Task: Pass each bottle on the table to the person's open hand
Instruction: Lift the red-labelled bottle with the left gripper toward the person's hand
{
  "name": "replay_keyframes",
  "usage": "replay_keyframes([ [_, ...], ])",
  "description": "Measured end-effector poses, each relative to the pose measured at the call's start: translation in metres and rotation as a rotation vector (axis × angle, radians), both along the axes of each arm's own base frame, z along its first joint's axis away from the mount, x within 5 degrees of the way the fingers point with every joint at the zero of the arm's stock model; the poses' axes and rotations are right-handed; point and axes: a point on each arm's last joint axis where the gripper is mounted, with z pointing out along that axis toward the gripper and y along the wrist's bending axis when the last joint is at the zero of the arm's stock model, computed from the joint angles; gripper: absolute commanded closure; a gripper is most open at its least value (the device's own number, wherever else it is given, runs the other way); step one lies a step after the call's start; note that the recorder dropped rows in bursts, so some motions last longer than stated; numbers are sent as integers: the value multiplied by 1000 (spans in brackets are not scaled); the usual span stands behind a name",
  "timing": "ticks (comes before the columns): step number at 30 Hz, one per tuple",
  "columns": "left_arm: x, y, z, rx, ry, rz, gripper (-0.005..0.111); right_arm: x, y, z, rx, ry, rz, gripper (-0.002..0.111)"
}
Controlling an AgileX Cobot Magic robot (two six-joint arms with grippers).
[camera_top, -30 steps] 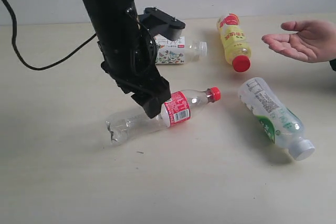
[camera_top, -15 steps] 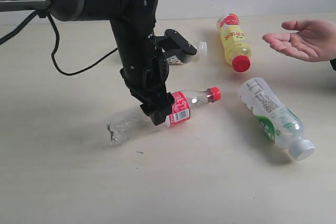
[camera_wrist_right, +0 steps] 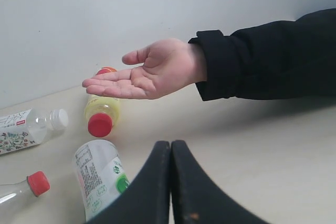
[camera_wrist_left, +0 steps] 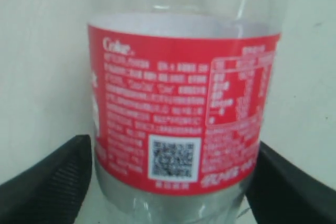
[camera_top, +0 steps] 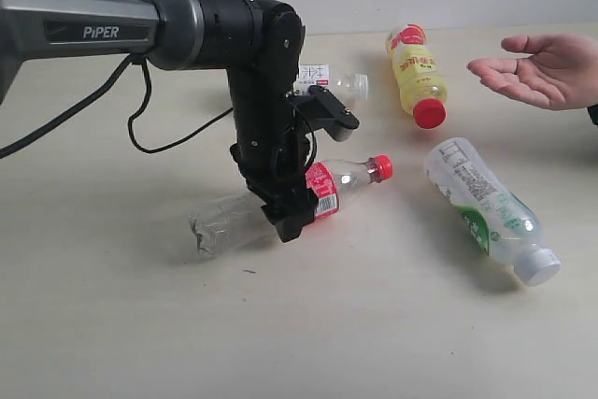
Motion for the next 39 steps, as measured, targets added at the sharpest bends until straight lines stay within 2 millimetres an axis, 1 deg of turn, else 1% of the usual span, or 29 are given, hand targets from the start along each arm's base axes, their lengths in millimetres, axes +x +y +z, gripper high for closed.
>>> replay_keyframes([
  [4, 2, -2, 1, -15, -18, 1, 37, 0, 0, 0, 0, 0, 0, 108],
  [5, 2, -2, 1, -17, -20, 2, 41, 0, 0, 0, 0, 0, 0, 108],
  [7, 2, -2, 1, -17, -20, 2, 54, 0, 0, 0, 0, 0, 0, 108],
  [8, 2, -2, 1, -17, -20, 2, 64, 0, 0, 0, 0, 0, 0, 108],
  [10, 2, -2, 1, -16, -20, 1, 87, 0, 0, 0, 0, 0, 0, 108],
  [11, 2, -2, 1, -17, -20, 1, 106, 0, 0, 0, 0, 0, 0, 108],
  [15, -2, -6, 5, -1, 0, 21, 107, 0, 0, 0, 0, 0, 0, 108],
  [17, -5, -16, 20, -25, -22, 93, 107, 0, 0, 0, 0, 0, 0, 108],
  [18, -8, -26, 40, -66, -56, 158, 107, 0, 0, 0, 0, 0, 0, 108],
  [19, -9, -31, 50, -78, -71, 180, 107, 0, 0, 0, 0, 0, 0, 108],
  [20, -16, -44, 73, -112, -98, 243, 107, 0, 0, 0, 0, 0, 0, 108],
  [21, -24, -58, 92, -146, -121, 305, 107, 0, 0, 0, 0, 0, 0, 108],
  [22, -28, -65, 102, -166, -137, 329, 107, 0, 0, 0, 0, 0, 0, 108],
  [23, -38, -79, 119, -214, -162, 364, 107, 0, 0, 0, 0, 0, 0, 108],
  [24, -43, -86, 130, -248, -176, 384, 107, 0, 0, 0, 0, 0, 0, 108],
  [25, -52, -98, 146, -309, -191, 386, 107, 0, 0, 0, 0, 0, 0, 108],
  [26, -56, -103, 154, -347, -197, 389, 107, 0, 0, 0, 0, 0, 0, 108],
  [27, -60, -110, 168, -417, -195, 419, 107, 0, 0, 0, 0, 0, 0, 108],
  [30, -57, -119, 187, -529, -174, 491, 107, 0, 0, 0, 0, 0, 0, 108],
  [32, -45, -125, 185, -586, -144, 550, 107, 0, 0, 0, 0, 0, 0, 108],
  [36, -22, -134, 168, -683, -42, 637, 107, 0, 0, 0, 0, 0, 0, 108],
  [39, -3, -142, 156, -825, 103, 728, 107, 0, 0, 0, 0, 0, 0, 108],
])
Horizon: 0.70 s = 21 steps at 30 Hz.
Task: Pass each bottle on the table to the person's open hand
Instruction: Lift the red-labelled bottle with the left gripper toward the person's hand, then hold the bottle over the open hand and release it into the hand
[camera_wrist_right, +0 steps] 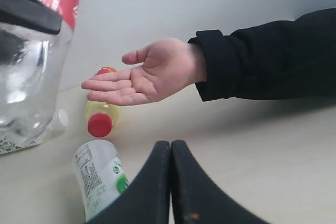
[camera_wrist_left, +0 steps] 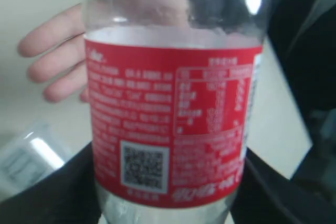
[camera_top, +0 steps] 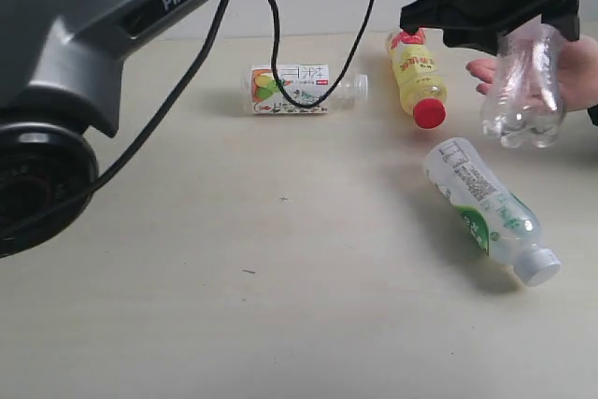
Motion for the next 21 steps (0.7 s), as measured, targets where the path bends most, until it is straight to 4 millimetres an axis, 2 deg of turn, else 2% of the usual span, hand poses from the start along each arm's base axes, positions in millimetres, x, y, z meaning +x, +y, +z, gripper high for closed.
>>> replay_keyframes([
  [3, 21, -7, -20, -176, 120, 76, 107, 0, 0, 0, 0, 0, 0, 108],
  [8, 38, -11, -47, -293, 244, 150, 107, 0, 0, 0, 0, 0, 0, 108],
  [12, 46, -15, -62, -361, 297, 192, 107, 0, 0, 0, 0, 0, 0, 108],
  [17, 49, -17, -77, -367, 311, 198, 107, 0, 0, 0, 0, 0, 0, 108],
  [21, 49, -18, -78, -362, 286, 183, 107, 0, 0, 0, 0, 0, 0, 108],
])
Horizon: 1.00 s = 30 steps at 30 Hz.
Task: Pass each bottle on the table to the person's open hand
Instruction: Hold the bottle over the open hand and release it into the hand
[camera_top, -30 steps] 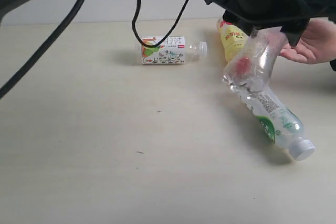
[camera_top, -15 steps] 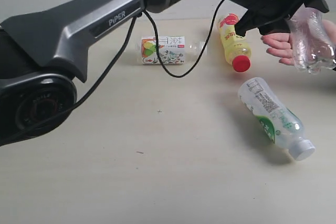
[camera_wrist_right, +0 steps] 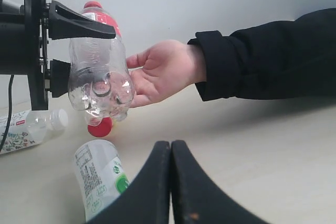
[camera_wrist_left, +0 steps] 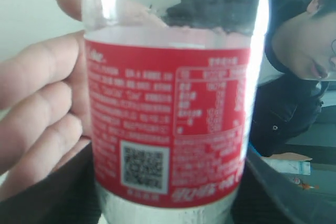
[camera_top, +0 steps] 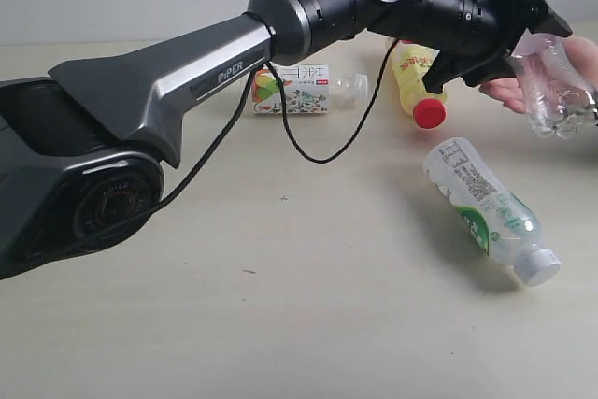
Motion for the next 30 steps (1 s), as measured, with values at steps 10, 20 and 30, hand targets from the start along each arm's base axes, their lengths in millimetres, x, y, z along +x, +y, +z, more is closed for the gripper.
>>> replay_keyframes([
  [10, 4, 2, -1, 36, -72, 13, 107, 0, 0, 0, 0, 0, 0, 108],
  [20, 7, 0, -26, 70, -56, 25, 107, 0, 0, 0, 0, 0, 0, 108],
  [30, 9, -1, -31, 71, -54, 38, 97, 0, 0, 0, 0, 0, 0, 108],
])
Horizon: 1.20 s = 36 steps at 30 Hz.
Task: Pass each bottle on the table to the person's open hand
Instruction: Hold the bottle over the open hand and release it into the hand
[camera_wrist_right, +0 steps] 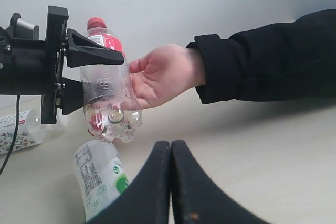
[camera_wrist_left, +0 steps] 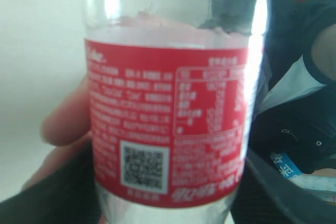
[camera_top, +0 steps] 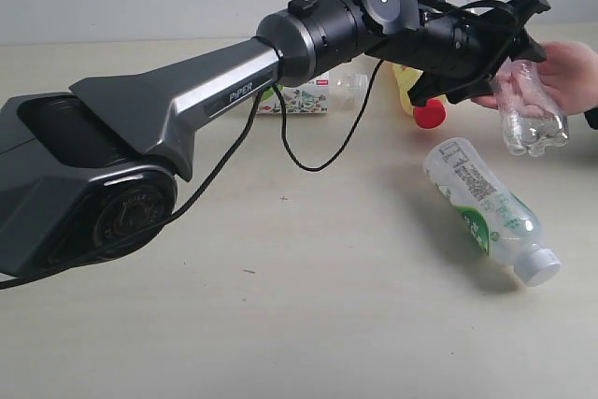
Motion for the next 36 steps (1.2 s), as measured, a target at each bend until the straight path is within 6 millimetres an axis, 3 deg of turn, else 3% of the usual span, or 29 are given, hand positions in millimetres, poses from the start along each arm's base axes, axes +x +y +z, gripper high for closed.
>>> replay_keyframes([
  [7, 0, 0, 1, -15, 12, 5, 61, 0, 0, 0, 0, 0, 0, 108],
  [23, 5, 2, 4, -64, 51, 32, 59, 0, 0, 0, 0, 0, 0, 108],
  [30, 6, 2, 5, -75, 51, 43, 42, 0, 0, 0, 0, 0, 0, 108],
  [36, 6, 2, 5, -80, 48, 50, 41, 0, 0, 0, 0, 0, 0, 108],
])
